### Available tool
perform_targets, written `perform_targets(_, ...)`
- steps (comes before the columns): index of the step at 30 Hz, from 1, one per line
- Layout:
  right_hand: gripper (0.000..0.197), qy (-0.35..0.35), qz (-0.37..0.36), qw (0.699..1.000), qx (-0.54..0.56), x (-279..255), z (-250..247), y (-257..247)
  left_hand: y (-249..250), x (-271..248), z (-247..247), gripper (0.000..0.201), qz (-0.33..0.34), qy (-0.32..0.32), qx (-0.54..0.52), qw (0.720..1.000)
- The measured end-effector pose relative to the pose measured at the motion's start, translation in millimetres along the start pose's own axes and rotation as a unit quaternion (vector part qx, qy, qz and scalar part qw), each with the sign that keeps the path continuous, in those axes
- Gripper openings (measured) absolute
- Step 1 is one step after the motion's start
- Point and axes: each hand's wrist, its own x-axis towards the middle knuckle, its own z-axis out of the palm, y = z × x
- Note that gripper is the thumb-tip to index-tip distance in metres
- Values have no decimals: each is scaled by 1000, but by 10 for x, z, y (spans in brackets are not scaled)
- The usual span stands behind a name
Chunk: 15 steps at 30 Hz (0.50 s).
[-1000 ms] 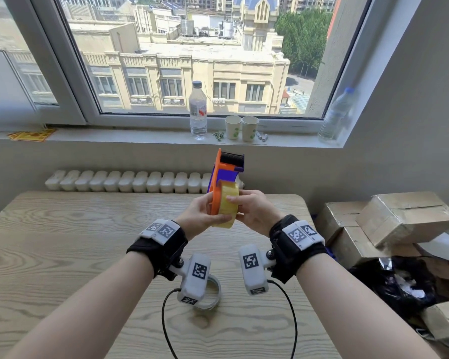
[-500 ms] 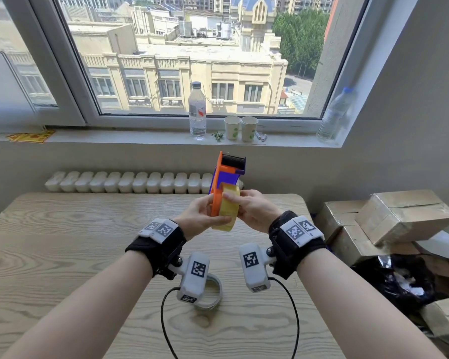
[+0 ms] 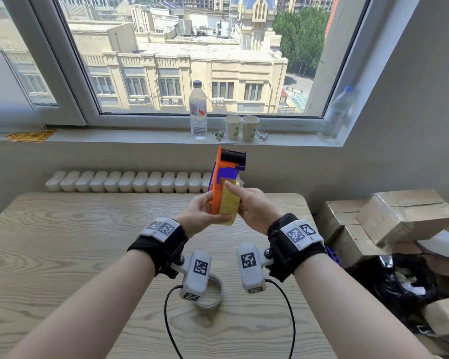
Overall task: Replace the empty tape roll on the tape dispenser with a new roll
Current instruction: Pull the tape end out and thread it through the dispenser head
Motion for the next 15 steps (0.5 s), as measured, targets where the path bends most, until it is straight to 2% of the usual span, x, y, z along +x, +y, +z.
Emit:
perform_targets(2, 32, 11, -3, 1000, -12, 20, 6, 17, -9, -8, -8, 48, 2, -8, 9, 1000)
perform_targets(6, 35, -18, 13, 998, -53, 16, -23, 19, -42, -22, -30, 43, -1, -14, 22, 1000)
perform_targets(11, 36, -53, 23, 996, -67, -14, -42, -18, -39, -17, -44, 44, -12, -12, 10, 1000)
perform_targets(15, 33, -53, 28, 997, -39, -8, -58, -4, -12, -6, -83, 49, -17, -9, 24, 1000)
